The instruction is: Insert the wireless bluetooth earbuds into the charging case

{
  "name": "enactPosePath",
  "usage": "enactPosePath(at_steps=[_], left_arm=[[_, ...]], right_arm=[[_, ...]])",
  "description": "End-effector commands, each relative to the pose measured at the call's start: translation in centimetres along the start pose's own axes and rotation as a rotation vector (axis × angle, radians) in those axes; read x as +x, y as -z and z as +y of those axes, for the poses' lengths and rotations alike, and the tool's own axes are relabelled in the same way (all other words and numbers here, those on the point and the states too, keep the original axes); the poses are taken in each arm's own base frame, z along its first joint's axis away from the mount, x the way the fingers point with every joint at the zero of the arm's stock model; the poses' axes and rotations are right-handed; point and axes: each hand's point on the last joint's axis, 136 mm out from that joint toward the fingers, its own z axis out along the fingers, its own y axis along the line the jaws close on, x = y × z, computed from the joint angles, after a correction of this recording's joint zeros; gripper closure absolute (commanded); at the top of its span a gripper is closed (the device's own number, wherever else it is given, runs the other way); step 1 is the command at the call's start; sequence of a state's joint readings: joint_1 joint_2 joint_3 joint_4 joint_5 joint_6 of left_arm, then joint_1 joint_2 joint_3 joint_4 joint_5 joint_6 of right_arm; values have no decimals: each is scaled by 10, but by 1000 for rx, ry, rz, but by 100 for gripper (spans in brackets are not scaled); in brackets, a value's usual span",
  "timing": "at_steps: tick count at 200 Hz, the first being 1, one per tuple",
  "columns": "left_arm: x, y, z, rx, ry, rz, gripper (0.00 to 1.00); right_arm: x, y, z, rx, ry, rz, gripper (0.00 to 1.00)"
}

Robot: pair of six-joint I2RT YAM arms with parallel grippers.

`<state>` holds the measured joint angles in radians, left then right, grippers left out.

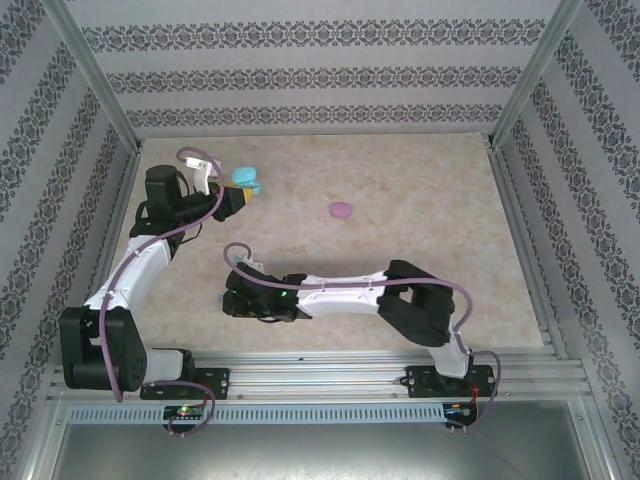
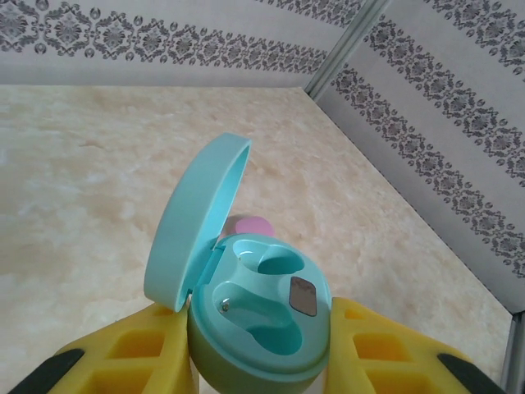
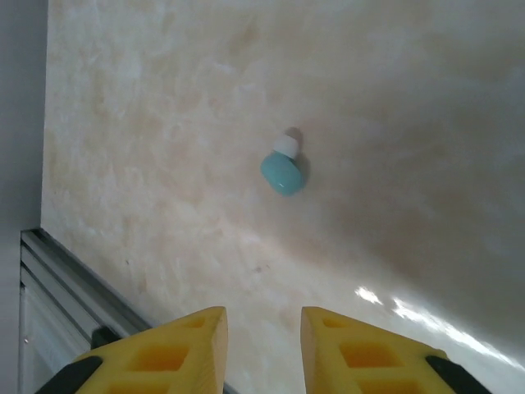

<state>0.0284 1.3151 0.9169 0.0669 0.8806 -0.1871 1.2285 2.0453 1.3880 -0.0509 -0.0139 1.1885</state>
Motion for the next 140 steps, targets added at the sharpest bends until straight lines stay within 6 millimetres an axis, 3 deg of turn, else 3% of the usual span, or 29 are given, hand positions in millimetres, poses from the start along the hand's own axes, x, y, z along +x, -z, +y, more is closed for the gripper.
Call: enactPosePath(at_steps=[1, 26, 66, 95, 140], left_arm=[[-14, 3, 3, -19, -14, -31, 88], [-15, 3, 5, -27, -14, -35, 88], [-16, 2, 6, -30, -17, -36, 88], [-13, 2, 8, -37, -20, -31, 88], [-12, 0, 10, -36, -11, -36, 88]], right_arm=[[4, -17, 30, -96, -136, 18, 70], [7, -43, 30, -107, -215, 37, 69], [0, -64, 30, -85, -245, 39, 64], [-3, -72, 21, -54, -278, 35, 56], [-2, -74, -6, 13, -337, 28, 53]])
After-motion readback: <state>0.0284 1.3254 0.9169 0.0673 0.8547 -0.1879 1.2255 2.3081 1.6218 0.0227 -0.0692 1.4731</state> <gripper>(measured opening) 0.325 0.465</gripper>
